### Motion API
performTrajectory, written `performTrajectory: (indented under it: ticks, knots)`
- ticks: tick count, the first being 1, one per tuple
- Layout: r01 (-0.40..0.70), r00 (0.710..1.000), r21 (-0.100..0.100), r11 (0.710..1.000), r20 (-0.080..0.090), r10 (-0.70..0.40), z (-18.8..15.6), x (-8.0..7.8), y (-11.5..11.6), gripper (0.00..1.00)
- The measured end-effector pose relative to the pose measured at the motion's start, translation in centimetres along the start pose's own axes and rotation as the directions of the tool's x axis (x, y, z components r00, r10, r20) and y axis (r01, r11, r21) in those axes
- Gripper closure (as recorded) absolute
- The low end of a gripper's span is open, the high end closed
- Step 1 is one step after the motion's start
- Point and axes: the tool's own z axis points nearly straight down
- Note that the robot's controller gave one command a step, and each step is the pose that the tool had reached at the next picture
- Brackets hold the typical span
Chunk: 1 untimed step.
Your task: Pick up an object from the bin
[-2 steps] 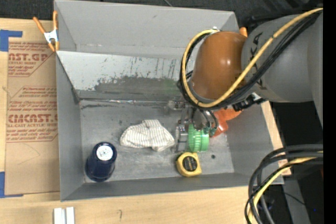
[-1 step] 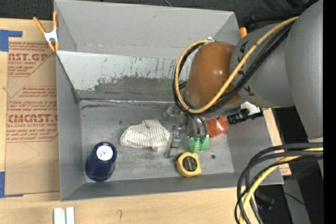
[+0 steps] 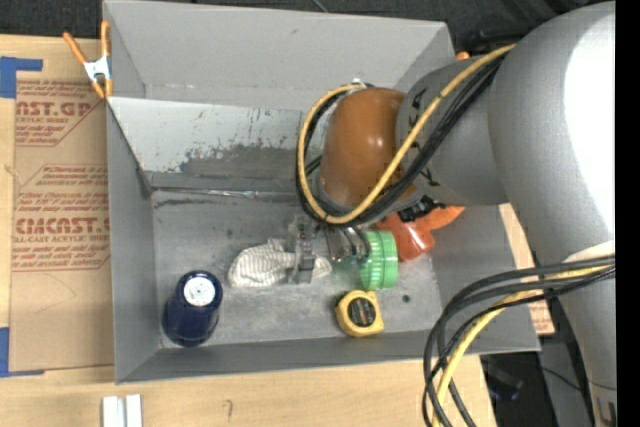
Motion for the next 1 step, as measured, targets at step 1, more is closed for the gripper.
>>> performTrajectory:
  ticks: [1]
  knots:
    - [0.000,1.000,0.000,1.000,0.000,0.000,0.00,0.00,-0.01,1.00]
